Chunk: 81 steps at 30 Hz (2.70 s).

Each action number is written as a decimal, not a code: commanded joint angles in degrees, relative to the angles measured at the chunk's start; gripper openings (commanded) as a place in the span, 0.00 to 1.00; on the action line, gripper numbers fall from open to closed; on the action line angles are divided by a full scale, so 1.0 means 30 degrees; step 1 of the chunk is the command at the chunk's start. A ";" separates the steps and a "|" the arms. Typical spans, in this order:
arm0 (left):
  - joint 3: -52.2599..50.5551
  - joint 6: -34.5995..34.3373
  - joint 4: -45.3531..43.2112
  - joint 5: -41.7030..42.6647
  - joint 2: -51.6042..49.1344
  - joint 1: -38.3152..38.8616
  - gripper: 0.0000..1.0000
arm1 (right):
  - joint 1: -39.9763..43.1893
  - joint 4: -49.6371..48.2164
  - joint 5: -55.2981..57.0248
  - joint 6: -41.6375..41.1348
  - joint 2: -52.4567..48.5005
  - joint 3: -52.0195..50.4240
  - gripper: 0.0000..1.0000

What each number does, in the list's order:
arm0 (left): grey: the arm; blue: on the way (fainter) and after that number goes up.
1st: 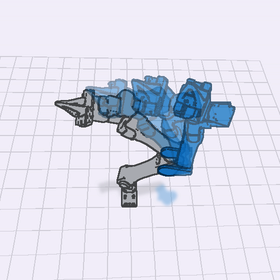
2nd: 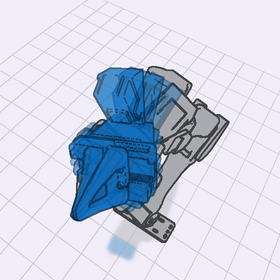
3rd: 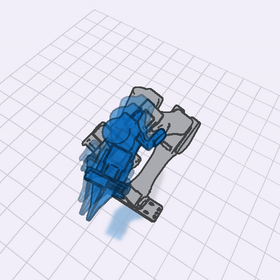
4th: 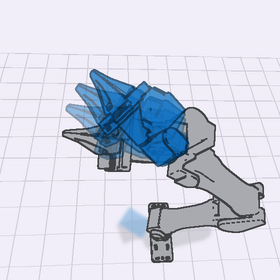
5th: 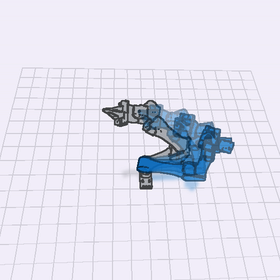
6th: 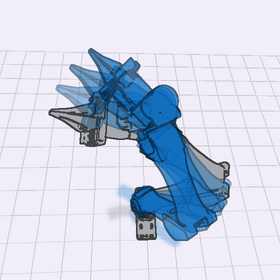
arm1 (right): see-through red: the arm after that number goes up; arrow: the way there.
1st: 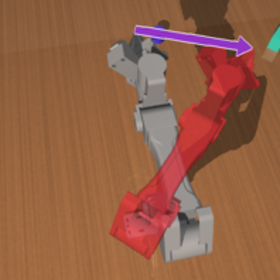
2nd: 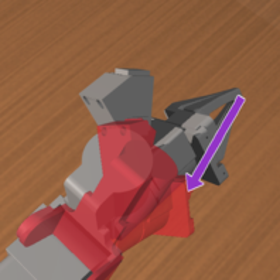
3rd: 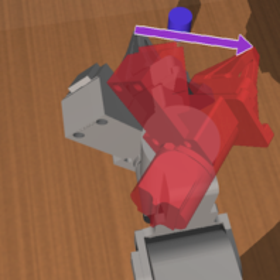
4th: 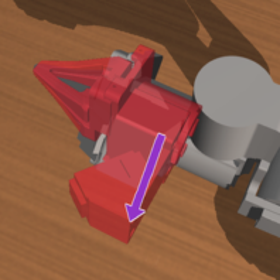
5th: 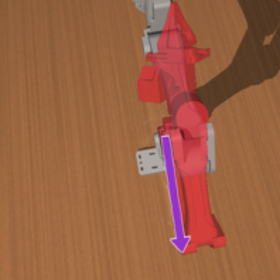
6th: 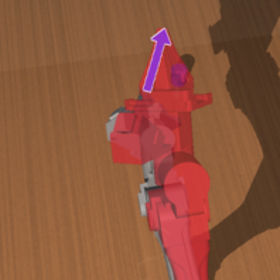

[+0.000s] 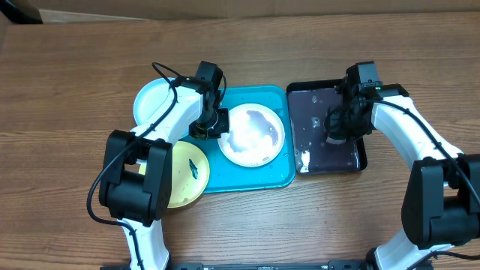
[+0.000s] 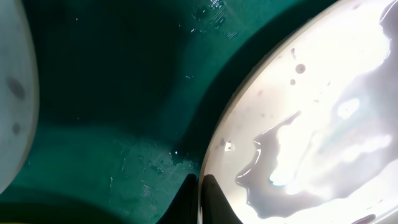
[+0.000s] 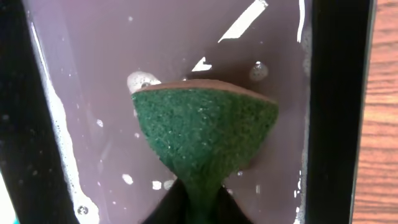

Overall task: Clean dirty plates on tray and stack at the side
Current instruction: 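Return sponge to black tray, release it, lift right gripper away, then lift the white plate by its rim with the left gripper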

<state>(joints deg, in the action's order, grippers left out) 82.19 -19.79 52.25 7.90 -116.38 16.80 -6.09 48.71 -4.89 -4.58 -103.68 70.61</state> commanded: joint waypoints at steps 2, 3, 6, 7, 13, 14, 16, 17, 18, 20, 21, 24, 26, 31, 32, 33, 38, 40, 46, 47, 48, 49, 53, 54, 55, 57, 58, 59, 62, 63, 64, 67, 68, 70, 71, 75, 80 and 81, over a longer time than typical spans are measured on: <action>0.0240 -0.0415 -0.0058 -0.0342 -0.0204 0.0073 0.09 | 0.0015 -0.0029 0.0248 0.0022 0.0022 -0.0029 0.47; 0.0240 -0.0415 -0.0029 -0.0342 -0.0204 0.0073 0.11 | 0.0044 0.0007 0.0160 -0.0036 0.0022 0.0058 0.50; 0.0240 -0.0415 0.0058 -0.0350 -0.0204 0.0073 0.18 | 0.0350 0.0772 -0.0641 -0.0036 0.0022 0.1217 0.54; 0.0240 -0.0408 0.0080 -0.0342 -0.0204 0.0073 0.19 | 0.0510 0.1195 -0.0984 -0.0036 0.0022 0.1887 0.56; 0.0240 -0.0415 0.0131 -0.0342 -0.0204 0.0080 0.19 | 0.2237 0.3643 -0.1326 -0.0430 0.0022 0.6098 0.70; 0.0240 -0.0415 0.0124 -0.0342 -0.0204 0.0080 0.19 | 0.2586 0.3789 -0.1326 -0.0459 0.0022 0.6513 0.73; 0.0240 -0.0415 0.0117 -0.0342 -0.0204 0.0073 0.19 | 0.3512 0.3876 -0.1326 -0.0459 0.0022 0.7038 0.83; 0.0240 -0.0415 0.0109 -0.0342 -0.0204 0.0073 0.19 | 0.3949 0.3876 -0.1326 -0.0459 0.0022 0.7067 0.89; 0.0240 -0.0415 0.0102 -0.0342 -0.0204 0.0080 0.19 | 0.4313 0.3949 -0.1326 -0.0459 0.0022 0.7060 0.99; 0.0240 -0.0423 0.0102 -0.0350 -0.0204 0.0080 0.19 | 0.4983 0.4248 -0.1319 -0.0459 0.0022 0.7002 1.00; 0.0240 -0.0415 0.0102 -0.0350 -0.0204 0.0080 0.19 | 0.5297 0.4415 -0.1319 -0.0452 0.0022 0.6965 1.00; 0.0240 -0.0423 0.0051 -0.0350 -0.0204 0.0080 0.19 | 0.5989 0.4408 -0.1319 -0.0459 0.0022 0.6965 1.00; 0.0240 -0.0423 0.0029 -0.0350 -0.0204 0.0073 0.19 | 0.6295 0.4386 -0.1319 -0.0452 0.0022 0.6965 1.00; 0.0240 -0.0430 -0.0015 -0.0342 -0.0204 0.0080 0.20 | 0.6484 0.4379 -0.1326 -0.0452 0.0022 0.6965 1.00; 0.0240 -0.0488 -0.0015 -0.0342 -0.0204 0.0080 0.20 | 0.6484 0.4379 -0.1326 -0.0452 0.0022 0.6965 1.00; 0.0240 -0.0561 0.0000 -0.0342 -0.0204 0.0080 0.20 | 0.6484 0.4379 -0.1326 -0.0452 0.0022 0.6965 1.00; 0.0240 -0.0561 0.0022 -0.0335 -0.0204 0.0080 0.10 | 0.6484 0.4379 -0.1326 -0.0452 0.0022 0.6965 1.00; 0.0240 -0.0561 0.0000 -0.0335 -0.0204 0.0080 0.07 | 0.6484 0.4379 -0.1326 -0.0452 0.0022 0.6965 1.00; 0.0240 -0.0561 -0.0044 -0.0342 -0.0204 0.0080 0.15 | 0.6484 0.4379 -0.1326 -0.0459 0.0022 0.6965 1.00; 0.0240 -0.0561 -0.0058 -0.0342 -0.0204 0.0080 0.15 | 0.6484 0.4379 -0.1326 -0.0452 0.0022 0.6965 1.00; 0.0226 -0.0561 -0.0066 -0.0342 -0.0204 0.0095 0.15 | 0.6484 0.4379 -0.1326 -0.0452 0.0022 0.6965 1.00; 0.0160 -0.0561 -0.0109 -0.0350 -0.0204 0.0095 0.15 | 0.6484 0.4379 -0.1326 -0.0452 0.0022 0.6965 1.00; -0.0270 -0.0561 -0.0386 -0.0342 -0.0204 0.0095 0.14 | 0.6484 0.4379 -0.1326 -0.0452 0.0022 0.6965 1.00; -0.0342 -0.0554 -0.0423 -0.0350 -0.0204 0.0095 0.10 | 0.6484 0.4379 -0.1326 -0.0459 0.0022 0.6965 1.00; -0.0386 -0.0554 -0.0444 -0.0350 -0.0204 0.0095 0.07 | 0.6484 0.4379 -0.1326 -0.0452 0.0022 0.6965 1.00; -0.0393 -0.0554 -0.0452 -0.0350 -0.0204 0.0087 0.04 | 0.6484 0.4379 -0.1326 -0.0459 0.0022 0.6965 1.00; -0.0386 -0.0554 -0.0481 -0.0350 -0.0204 0.0087 0.04 | 0.6484 0.4379 -0.1326 -0.0452 0.0022 0.6965 1.00; -0.0386 -0.0554 -0.0517 -0.0342 -0.0204 0.0087 0.04 | 0.6484 0.4379 -0.1326 -0.0452 0.0022 0.6965 1.00; -0.0357 -0.0554 -0.0510 -0.0342 -0.0204 0.0087 0.04 | 0.6484 0.4379 -0.1326 -0.0452 0.0022 0.6965 1.00; -0.0306 -0.0554 -0.0495 -0.0313 -0.0204 0.0044 0.04 | 0.6484 0.4379 -0.1326 -0.0452 0.0022 0.6965 1.00; -0.0262 -0.0554 -0.0488 -0.0270 -0.0204 0.0015 0.04 | 0.6484 0.4386 -0.1326 -0.0452 0.0022 0.6965 1.00; 0.0277 -0.0546 -0.0109 -0.0277 -0.0204 -0.0204 0.04 | 0.6484 0.4379 -0.1326 -0.0459 0.0022 0.6965 1.00; 0.0466 -0.0546 0.0095 -0.0277 -0.0204 -0.0270 0.04 | 0.6484 0.4379 -0.1326 -0.0459 0.0022 0.6965 1.00; 0.1137 -0.0459 0.1042 -0.0291 -0.0204 -0.0525 0.04 | 0.6484 0.4379 -0.1326 -0.0452 0.0022 0.6965 1.00; 0.1428 -0.0466 0.1377 -0.0328 -0.0204 -0.0641 0.04 | 0.6484 0.4379 -0.1326 -0.0452 0.0022 0.6965 1.00; 0.2637 -0.0459 0.2157 -0.0328 -0.0204 -0.1129 0.04 | 0.6484 0.4379 -0.1326 -0.0459 0.0022 0.6965 1.00; 0.3468 0.0000 0.2142 -0.0342 -0.0204 -0.1180 0.04 | 0.6484 0.4379 -0.1326 -0.0452 0.0022 0.6965 1.00; 0.3679 0.0066 0.2157 -0.0342 -0.0204 -0.1180 0.04 | 0.6484 0.4379 -0.1326 -0.0452 0.0022 0.6965 1.00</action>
<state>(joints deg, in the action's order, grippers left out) 90.89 -20.86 58.54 7.25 -116.38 13.08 13.15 62.15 -8.75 -5.93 -103.72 91.22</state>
